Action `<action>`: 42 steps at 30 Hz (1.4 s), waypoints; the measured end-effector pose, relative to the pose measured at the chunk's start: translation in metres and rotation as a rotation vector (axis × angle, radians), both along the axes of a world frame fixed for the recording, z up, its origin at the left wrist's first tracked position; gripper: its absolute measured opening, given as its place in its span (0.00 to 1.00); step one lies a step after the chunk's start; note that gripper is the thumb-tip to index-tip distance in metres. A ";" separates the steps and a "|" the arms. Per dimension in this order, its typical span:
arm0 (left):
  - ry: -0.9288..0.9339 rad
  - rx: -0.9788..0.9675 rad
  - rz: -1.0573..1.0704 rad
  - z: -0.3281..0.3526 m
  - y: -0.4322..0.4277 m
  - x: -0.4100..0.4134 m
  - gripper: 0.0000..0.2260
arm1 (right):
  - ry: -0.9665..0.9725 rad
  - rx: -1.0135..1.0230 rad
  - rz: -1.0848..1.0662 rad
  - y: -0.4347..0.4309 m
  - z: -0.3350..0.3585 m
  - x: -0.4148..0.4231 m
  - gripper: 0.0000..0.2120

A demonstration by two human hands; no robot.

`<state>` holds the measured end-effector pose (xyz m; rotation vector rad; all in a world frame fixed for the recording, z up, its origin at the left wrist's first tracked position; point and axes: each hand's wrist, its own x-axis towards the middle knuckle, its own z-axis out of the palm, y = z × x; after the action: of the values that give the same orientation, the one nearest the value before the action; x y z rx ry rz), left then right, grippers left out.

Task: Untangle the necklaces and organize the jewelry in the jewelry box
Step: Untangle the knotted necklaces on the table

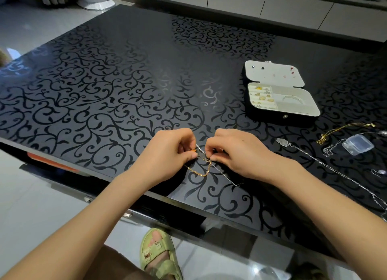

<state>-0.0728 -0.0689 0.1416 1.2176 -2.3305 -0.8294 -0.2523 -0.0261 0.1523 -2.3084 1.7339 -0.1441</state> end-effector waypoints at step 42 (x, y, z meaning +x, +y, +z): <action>0.404 0.557 0.210 0.000 0.015 -0.026 0.11 | -0.847 0.085 -0.338 0.017 -0.005 -0.005 0.09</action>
<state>-0.0985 -0.0544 0.1419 1.3157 -1.6671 -1.5441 -0.2572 -0.0088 0.1470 -1.5027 1.5678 -0.9303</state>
